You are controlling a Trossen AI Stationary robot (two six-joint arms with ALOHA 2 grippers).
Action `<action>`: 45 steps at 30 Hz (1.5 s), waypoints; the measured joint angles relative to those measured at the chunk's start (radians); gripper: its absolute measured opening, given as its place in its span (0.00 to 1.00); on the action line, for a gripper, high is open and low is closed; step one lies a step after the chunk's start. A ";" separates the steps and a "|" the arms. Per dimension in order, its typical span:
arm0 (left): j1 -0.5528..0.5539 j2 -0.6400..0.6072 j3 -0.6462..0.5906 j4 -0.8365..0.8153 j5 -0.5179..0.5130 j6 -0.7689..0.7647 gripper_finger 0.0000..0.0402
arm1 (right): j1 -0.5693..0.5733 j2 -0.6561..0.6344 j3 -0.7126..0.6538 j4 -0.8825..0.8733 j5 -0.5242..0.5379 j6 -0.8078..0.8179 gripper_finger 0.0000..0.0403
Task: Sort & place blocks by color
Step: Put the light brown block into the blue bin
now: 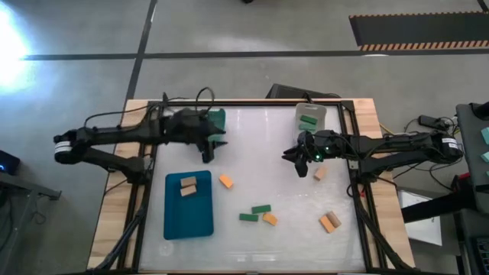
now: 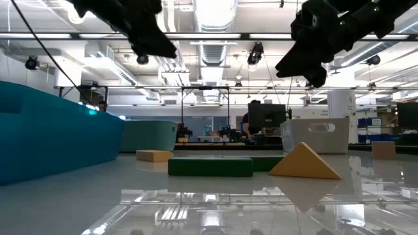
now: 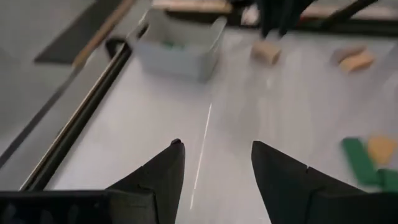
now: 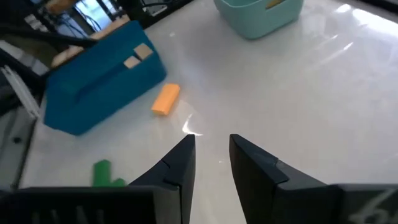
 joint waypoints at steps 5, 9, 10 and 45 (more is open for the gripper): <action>-0.064 -0.069 -0.136 0.224 -0.009 -0.029 0.42 | 0.050 0.028 0.034 -0.002 0.000 0.078 0.20; -0.076 -0.095 -0.201 0.322 -0.010 -0.029 0.42 | 0.087 0.068 0.081 -0.033 -0.001 0.178 0.18; -0.076 -0.097 -0.208 0.338 -0.010 -0.029 0.42 | 0.093 0.082 0.098 -0.067 0.001 0.213 0.18; -0.076 -0.103 -0.238 0.366 -0.123 0.108 0.42 | 0.238 0.391 0.233 -1.065 0.166 1.282 0.58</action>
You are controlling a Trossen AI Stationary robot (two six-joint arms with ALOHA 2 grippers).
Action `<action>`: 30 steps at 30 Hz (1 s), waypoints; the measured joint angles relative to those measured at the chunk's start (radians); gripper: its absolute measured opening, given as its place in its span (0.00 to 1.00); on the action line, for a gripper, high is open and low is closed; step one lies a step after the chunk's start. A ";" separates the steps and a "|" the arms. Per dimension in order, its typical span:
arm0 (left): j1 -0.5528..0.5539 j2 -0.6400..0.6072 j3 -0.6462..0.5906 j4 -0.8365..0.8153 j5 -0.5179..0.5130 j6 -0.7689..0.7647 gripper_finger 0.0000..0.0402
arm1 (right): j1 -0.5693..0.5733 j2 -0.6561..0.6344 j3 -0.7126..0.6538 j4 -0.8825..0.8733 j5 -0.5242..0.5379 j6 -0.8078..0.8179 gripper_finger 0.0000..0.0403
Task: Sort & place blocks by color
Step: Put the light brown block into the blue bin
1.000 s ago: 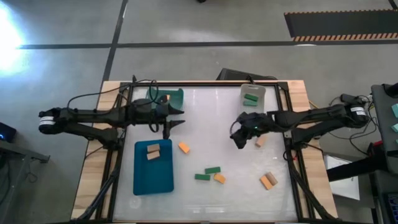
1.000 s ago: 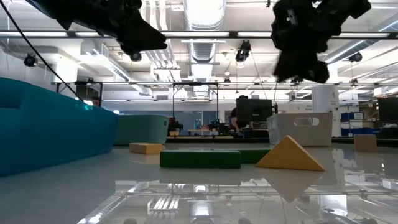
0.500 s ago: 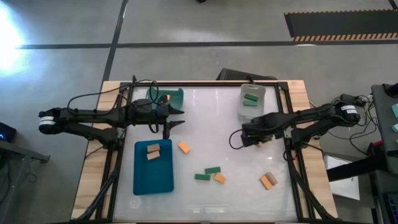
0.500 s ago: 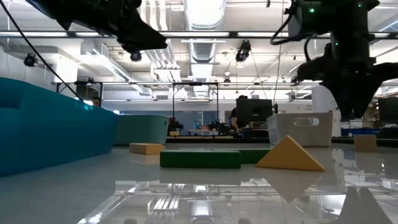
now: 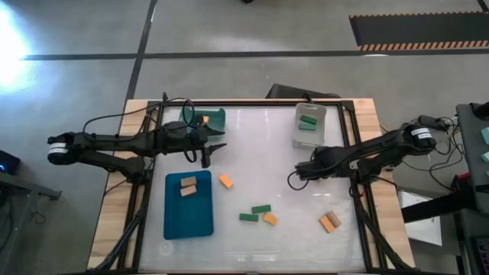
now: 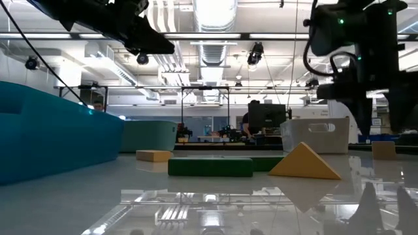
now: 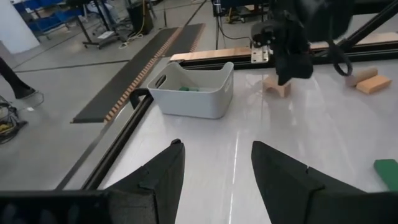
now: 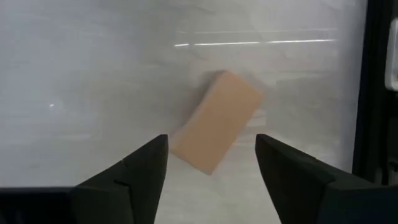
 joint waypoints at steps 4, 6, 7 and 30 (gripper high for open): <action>0.000 0.000 0.000 0.000 -0.003 0.000 0.42 | 0.027 0.054 -0.003 0.001 -0.004 0.052 0.59; 0.000 0.000 -0.001 0.000 -0.003 0.000 0.42 | 0.029 0.079 -0.004 0.002 -0.002 0.065 0.58; 0.000 0.000 -0.001 0.000 -0.003 0.000 0.42 | 0.029 0.094 -0.006 0.004 -0.003 0.067 0.58; -0.001 0.000 -0.003 0.004 0.016 -0.032 0.42 | 0.028 0.063 -0.001 0.053 -0.007 -0.168 0.29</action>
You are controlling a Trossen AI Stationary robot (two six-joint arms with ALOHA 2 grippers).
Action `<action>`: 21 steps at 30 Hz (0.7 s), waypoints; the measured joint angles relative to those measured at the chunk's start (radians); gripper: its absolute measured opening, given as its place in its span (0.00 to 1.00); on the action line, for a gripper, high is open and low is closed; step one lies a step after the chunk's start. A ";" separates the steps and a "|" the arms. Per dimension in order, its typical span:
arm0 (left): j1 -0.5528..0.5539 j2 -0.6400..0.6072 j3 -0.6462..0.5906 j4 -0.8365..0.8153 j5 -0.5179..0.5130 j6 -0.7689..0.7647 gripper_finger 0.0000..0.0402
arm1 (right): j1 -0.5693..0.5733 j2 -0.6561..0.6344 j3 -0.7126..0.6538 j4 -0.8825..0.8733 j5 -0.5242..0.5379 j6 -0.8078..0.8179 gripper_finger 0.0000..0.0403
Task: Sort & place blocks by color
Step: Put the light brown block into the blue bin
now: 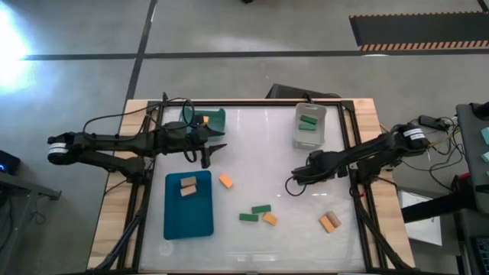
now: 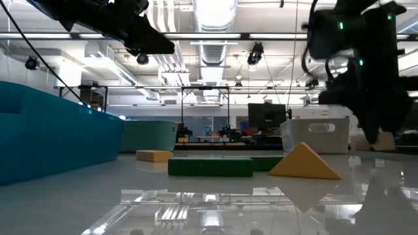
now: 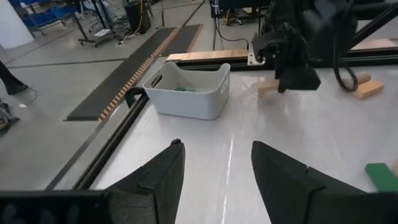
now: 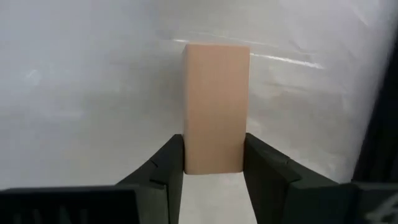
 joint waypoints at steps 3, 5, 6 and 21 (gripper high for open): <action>-0.001 0.000 0.000 0.001 0.040 -0.024 0.42 | 0.000 -0.067 0.024 0.089 0.017 -0.163 0.29; -0.002 0.000 0.000 0.002 0.076 -0.046 0.42 | 0.001 -0.113 0.029 0.204 0.074 -0.300 0.29; -0.002 0.000 0.000 0.002 0.097 -0.057 0.42 | 0.000 -0.135 0.028 0.281 0.110 -0.390 0.29; -0.091 0.019 -0.014 0.172 0.165 -0.184 0.42 | -0.013 -0.038 -0.051 1.635 0.120 -1.654 0.29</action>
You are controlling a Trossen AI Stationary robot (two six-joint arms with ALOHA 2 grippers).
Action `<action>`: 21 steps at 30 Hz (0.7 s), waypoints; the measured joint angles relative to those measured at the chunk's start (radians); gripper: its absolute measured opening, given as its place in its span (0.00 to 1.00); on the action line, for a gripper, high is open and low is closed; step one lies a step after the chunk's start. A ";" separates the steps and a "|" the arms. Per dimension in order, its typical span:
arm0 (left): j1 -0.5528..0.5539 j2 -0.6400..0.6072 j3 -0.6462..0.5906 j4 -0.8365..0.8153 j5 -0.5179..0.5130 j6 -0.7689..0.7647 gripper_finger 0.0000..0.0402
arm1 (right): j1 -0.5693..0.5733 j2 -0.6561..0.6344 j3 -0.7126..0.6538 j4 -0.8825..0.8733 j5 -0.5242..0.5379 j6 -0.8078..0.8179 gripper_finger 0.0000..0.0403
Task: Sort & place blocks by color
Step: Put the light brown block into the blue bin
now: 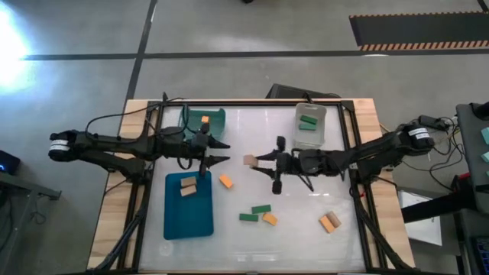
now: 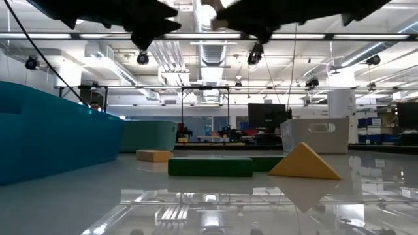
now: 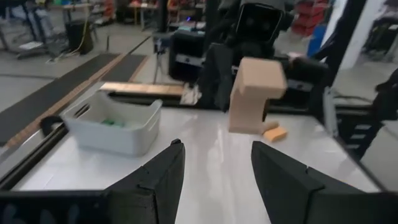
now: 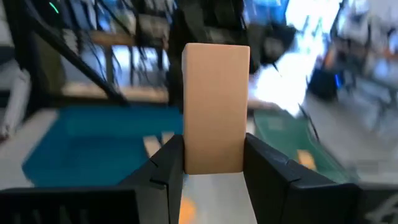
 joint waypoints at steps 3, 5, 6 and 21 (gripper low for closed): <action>-0.024 0.036 0.001 0.082 0.003 -0.018 0.42 | -0.013 0.070 0.000 0.171 -0.063 -0.058 0.29; -0.035 0.064 0.000 0.140 0.009 -0.023 0.42 | -0.020 0.109 0.000 0.260 -0.089 -0.072 0.29; -0.041 0.081 0.000 0.168 0.012 -0.023 0.42 | -0.024 0.124 -0.001 0.288 -0.097 -0.073 0.29; -0.055 0.290 0.004 0.510 0.064 -0.127 0.43 | -0.071 0.153 0.008 0.342 -0.115 -0.035 0.29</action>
